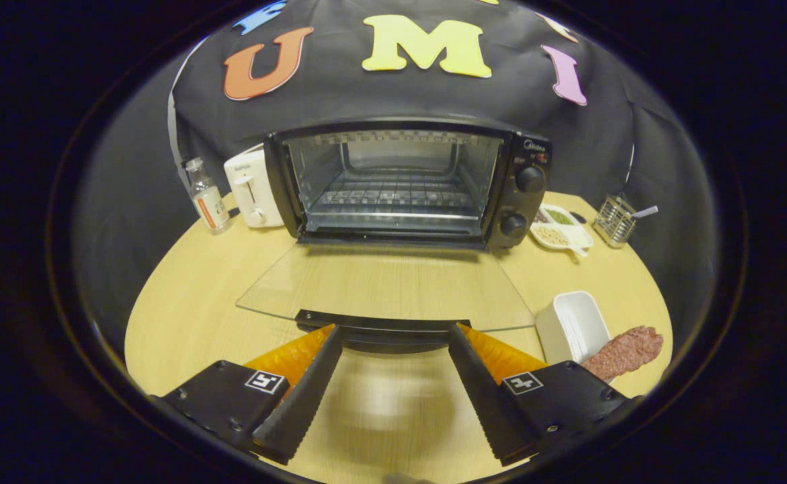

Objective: Open the toaster oven, put the food inside, and close the toaster oven door.

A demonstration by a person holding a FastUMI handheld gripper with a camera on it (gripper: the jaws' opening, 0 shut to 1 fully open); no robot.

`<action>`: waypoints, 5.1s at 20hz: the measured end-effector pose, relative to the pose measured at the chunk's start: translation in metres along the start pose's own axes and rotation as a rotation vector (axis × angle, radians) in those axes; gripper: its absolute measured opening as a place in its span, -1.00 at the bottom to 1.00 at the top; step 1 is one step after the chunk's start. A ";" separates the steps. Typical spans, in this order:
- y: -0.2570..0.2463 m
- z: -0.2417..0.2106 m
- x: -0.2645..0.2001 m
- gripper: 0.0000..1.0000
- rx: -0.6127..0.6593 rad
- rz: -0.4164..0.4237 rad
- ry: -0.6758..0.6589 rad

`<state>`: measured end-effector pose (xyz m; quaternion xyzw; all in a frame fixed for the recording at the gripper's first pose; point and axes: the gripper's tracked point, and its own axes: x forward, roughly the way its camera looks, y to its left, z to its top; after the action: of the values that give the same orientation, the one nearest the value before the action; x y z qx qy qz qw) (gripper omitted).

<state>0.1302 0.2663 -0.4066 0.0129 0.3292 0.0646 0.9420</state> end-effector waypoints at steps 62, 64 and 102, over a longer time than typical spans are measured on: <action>-0.253 0.028 -0.099 -0.67 0.453 0.583 0.249; -0.252 0.047 -0.111 -0.67 0.484 0.584 0.209; 0.012 0.175 0.133 -0.67 1.255 0.314 -0.213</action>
<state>0.3410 0.2983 -0.3515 0.6143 0.2036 -0.0045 0.7624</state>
